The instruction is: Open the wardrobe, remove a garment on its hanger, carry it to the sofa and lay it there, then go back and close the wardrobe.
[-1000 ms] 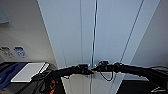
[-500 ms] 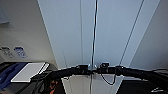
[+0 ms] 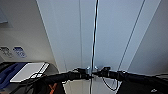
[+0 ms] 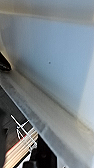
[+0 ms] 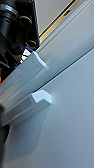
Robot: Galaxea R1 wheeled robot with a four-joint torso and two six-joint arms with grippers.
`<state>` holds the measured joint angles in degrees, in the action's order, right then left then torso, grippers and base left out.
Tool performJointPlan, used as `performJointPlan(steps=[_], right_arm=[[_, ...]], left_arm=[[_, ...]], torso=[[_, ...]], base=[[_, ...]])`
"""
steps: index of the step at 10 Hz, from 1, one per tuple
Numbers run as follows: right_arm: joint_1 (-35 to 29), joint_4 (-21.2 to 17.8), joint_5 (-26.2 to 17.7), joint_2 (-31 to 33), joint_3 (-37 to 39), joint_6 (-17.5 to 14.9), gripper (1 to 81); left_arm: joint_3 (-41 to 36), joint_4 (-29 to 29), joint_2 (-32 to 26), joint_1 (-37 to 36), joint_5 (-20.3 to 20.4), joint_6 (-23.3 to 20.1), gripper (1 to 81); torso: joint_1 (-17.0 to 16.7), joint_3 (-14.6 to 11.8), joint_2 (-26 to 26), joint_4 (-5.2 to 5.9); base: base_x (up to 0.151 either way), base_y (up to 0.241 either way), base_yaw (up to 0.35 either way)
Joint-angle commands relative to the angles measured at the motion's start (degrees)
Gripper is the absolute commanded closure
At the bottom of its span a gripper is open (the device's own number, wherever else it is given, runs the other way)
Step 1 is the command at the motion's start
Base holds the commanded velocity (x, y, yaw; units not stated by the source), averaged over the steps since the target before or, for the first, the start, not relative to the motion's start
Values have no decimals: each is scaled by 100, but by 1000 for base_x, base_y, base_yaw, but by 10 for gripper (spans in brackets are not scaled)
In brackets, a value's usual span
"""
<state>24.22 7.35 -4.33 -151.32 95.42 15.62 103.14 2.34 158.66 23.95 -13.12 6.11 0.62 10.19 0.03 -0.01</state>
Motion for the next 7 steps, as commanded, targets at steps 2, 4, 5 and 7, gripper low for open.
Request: performJointPlan(steps=[2, 4, 5, 7], right_arm=[[17, 152, -631, 10, -1490, 135, 10], [280, 293, -622, 562, -2077, 135, 10], [420, 320, -613, 846, -2353, 126, 10], [702, 450, -422, 1615, -2990, 117, 10]], left_arm=[[-2919, -57, -1236, 446, 134, -22, 10], [-3640, -233, -2036, 755, 134, -22, 10], [-3933, -296, -2321, 878, 134, -22, 10], [-4476, -531, -2906, 1186, 134, -13, 10]], torso=[[0, 0, -3, 0], [2, 0, -3, 0], [2, -2, -3, -2], [2, -2, -3, -2]], base=[[0, 0, 0], [0, 0, 0], [0, 0, 0], [0, 0, 0]])
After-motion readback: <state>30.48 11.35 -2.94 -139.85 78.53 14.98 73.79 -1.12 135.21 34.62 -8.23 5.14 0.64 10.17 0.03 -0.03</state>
